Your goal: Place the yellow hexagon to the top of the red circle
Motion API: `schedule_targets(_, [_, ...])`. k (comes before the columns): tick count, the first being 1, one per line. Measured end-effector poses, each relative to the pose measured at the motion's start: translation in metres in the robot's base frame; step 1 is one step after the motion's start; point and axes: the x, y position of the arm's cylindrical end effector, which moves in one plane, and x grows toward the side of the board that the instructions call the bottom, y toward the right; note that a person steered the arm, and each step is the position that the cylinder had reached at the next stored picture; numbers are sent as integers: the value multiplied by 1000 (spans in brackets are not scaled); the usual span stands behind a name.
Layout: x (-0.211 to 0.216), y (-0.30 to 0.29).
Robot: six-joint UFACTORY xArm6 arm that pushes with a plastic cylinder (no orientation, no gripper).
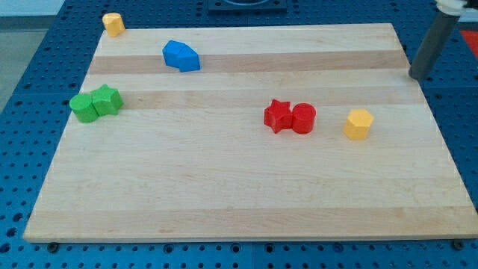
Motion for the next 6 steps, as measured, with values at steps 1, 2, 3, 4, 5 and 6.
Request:
schedule_targets(1, [24,-11])
schedule_targets(2, [63,-22])
schedule_targets(3, [102,-35])
schedule_targets(4, [114,-77])
schedule_targets(5, [114,-128])
schedule_targets(6, [113,-147])
